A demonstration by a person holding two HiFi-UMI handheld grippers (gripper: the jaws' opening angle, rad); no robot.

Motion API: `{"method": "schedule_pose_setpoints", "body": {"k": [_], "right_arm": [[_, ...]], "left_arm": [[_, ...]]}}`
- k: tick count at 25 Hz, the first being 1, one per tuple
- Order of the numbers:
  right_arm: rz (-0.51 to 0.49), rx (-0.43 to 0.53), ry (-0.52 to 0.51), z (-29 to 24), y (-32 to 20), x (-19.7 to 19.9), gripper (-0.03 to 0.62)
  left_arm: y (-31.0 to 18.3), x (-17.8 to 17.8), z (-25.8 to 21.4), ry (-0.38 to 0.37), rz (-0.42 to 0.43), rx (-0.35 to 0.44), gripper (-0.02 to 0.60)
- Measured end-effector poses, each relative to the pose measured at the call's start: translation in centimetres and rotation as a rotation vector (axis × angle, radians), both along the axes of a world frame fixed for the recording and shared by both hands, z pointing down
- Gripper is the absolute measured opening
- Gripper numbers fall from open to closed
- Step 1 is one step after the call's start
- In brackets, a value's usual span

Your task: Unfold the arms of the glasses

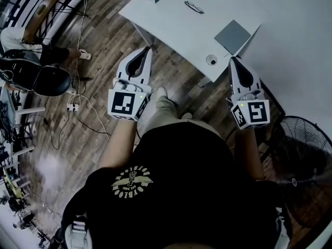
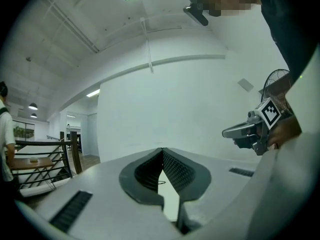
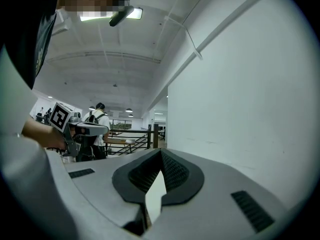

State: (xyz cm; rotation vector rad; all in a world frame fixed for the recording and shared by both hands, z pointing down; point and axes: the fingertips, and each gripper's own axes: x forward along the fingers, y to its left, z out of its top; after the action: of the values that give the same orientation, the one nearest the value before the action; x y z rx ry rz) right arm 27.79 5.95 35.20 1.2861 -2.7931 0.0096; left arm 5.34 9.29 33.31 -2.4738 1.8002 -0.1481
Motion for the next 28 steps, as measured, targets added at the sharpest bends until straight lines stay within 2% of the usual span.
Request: {"method": "schedule_pose_setpoints", "body": {"k": [6,17,21,28], "right_arm": [[-0.015,-0.011,0.025,0.8,-1.6,-2.5,0.0],[-0.011,-0.055,0.015,2.0,-8.0,-9.8,0.0],[0.002,-0.075,0.059,3.0,-10.4,-11.6,-0.002],[0.027,-0.098,0.064,3.3,-13.9,-14.3,0.0]], "left_arm": [[-1.8,-2.5,1.2,0.005,-0.002,-0.023,0.006],[-8.5,-9.1,3.1,0.026,0.019,-0.065,0.007],[-11.4,-10.6,3.7,0.034,0.042,-0.075,0.006],[-15.5,-12.4,4.4,0.04,0.079,-0.084,0.006]]}}
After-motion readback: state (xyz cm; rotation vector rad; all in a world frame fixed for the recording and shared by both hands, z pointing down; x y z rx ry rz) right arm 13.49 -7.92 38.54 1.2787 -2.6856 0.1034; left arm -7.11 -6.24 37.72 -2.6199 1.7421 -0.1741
